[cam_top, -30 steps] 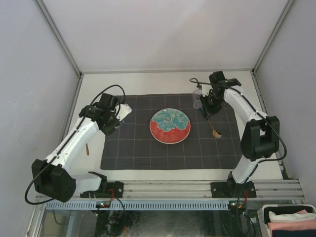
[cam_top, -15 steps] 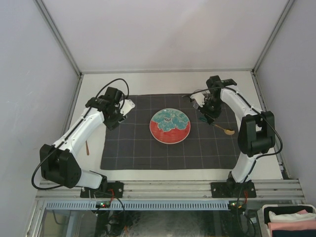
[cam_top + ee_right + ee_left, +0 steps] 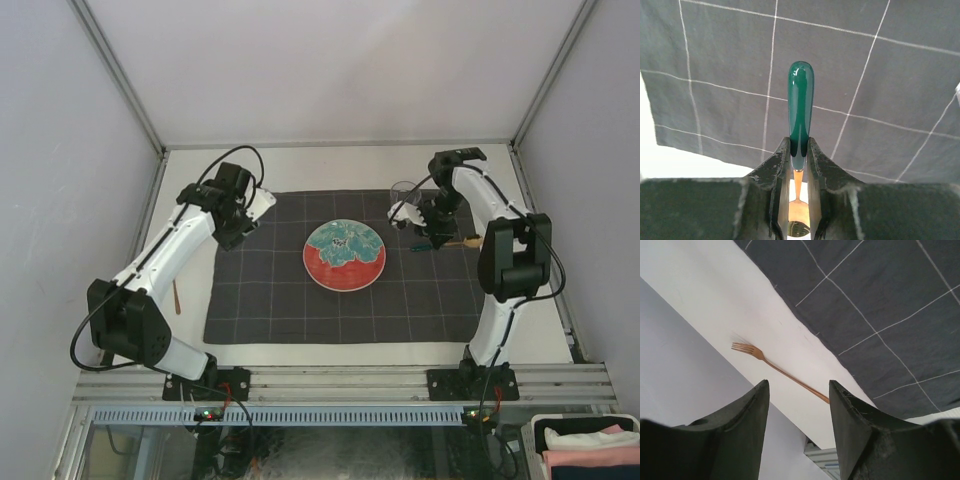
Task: Set the dinner table for one person
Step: Place the spoon on the napkin.
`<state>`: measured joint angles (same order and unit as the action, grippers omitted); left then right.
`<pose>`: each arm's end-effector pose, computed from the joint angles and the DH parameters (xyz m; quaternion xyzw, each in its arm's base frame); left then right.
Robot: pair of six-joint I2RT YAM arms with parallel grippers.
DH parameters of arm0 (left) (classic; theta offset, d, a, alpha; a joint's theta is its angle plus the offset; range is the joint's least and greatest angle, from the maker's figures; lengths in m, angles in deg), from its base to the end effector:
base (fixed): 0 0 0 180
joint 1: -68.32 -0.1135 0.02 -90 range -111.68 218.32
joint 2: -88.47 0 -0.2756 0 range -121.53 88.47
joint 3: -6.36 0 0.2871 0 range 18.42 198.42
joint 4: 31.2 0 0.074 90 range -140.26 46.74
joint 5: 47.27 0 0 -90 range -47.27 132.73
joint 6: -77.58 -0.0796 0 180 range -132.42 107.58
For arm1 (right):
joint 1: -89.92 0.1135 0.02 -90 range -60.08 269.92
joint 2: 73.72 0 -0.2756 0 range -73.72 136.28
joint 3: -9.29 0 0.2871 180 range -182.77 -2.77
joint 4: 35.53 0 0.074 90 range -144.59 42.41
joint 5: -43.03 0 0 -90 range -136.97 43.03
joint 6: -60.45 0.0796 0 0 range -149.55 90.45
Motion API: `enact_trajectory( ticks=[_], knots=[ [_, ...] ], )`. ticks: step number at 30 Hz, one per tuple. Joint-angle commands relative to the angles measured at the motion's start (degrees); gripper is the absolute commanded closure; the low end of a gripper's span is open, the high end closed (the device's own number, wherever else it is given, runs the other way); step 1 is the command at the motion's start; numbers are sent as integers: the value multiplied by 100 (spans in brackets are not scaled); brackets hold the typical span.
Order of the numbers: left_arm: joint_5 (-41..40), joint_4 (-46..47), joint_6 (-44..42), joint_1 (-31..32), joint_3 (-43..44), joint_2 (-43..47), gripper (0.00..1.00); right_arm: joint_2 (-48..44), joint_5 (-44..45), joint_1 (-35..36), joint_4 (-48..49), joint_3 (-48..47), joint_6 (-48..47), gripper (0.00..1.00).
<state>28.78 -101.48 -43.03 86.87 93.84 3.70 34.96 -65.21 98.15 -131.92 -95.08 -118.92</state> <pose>0.3278 -0.0898 0.2617 0.3835 0.8952 0.1387 0.1795 0.3594 0.0772 0.2060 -0.7299 0.6586 0.1798 0.0327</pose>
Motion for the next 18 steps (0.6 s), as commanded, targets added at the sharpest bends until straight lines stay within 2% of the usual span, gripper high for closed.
enact_trajectory(
  ticks=[1, 4, 8, 14, 18],
  knots=[
    [-199, -131, -112, 6, 302, -45, 45, 250, -9, 95, -561, -391, -1674, 100],
    [-313, -141, -164, 27, 335, -60, 45, 405, 252, 179, -505, -440, -2142, 100],
    [-432, -155, -209, 49, 371, -29, 46, 795, 197, 310, -651, -771, -2157, 100],
    [-587, -175, -456, 76, 349, 74, 47, 931, 478, 525, -159, -330, -2828, 100],
    [-671, -262, -503, 87, 536, 78, 46, 1097, 615, 663, -230, -318, -3232, 100]
  ],
)
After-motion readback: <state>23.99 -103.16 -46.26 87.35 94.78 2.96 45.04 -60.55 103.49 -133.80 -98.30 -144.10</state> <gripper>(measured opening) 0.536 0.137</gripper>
